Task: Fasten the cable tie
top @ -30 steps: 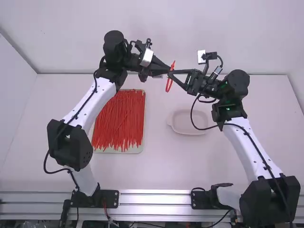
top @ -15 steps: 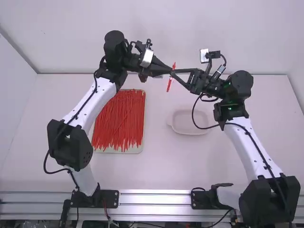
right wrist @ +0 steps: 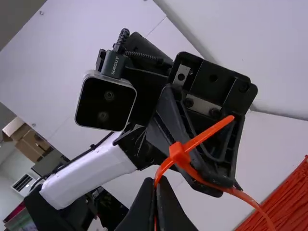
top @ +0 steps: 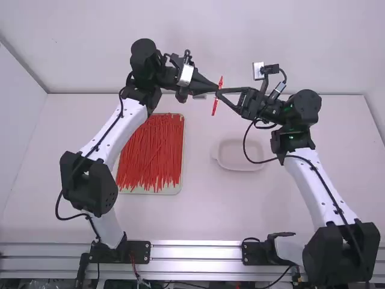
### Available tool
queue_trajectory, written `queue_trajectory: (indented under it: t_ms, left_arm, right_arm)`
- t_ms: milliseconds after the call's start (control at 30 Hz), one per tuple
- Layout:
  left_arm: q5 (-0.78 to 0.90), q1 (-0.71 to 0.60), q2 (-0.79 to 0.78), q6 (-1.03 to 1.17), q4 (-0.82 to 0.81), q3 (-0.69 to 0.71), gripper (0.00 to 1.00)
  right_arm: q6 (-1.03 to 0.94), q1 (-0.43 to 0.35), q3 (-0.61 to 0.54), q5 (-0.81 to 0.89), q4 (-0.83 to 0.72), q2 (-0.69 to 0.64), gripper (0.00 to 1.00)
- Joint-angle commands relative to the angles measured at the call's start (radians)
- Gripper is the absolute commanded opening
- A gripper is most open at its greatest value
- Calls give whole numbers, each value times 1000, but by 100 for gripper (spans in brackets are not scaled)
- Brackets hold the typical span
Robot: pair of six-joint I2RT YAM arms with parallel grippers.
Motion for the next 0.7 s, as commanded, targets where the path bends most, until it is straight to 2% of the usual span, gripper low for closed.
queue_trajectory:
  t_ms: [0,200,667]
  left_arm:
    - [60,-12,-16,16,1,-3,2]
    - [60,-12,-16,50,-4,-3,2]
    - [60,-19,-16,85,23,-3,3]
  right_arm:
    - [6,-27,30,45,14,-5,0]
    - [5,-10,30,58,28,-5,0]
    - [57,-32,30,102,112,-5,0]
